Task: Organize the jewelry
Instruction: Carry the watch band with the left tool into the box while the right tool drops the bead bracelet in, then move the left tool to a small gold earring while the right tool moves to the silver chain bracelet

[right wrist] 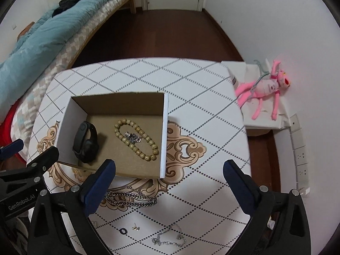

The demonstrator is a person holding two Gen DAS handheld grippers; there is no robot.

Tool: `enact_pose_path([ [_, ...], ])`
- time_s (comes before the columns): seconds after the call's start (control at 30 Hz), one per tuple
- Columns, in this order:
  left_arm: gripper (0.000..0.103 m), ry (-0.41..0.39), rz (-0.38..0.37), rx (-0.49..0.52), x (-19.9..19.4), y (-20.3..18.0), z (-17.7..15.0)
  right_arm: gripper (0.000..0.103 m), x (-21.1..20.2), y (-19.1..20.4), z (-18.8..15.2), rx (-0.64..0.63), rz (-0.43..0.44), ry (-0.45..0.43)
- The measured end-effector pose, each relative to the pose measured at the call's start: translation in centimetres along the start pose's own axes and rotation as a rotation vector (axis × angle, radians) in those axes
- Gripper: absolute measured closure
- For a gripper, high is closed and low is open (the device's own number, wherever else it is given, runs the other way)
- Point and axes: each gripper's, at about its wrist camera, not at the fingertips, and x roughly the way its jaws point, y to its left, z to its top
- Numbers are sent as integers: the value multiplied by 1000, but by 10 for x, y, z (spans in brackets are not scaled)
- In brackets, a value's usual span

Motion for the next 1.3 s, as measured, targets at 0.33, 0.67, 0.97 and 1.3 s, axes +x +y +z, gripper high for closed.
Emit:
enact_pose_path([
  [0.33,0,-86,-27,-8,-56,1,-9,1,-64,-3,-9,18,2,-112],
  [0.67,0,-121,35,-21,-95,6,-30,1,-119,-14,-35,71,64,-185],
  [0.97,0,-51,76,-22,-51,15,-78,1,-65,-42,-99,167,93,-32],
  [1.3,1,79,56,8,20,7,-132,26,21,-65,-162,269,85,98],
])
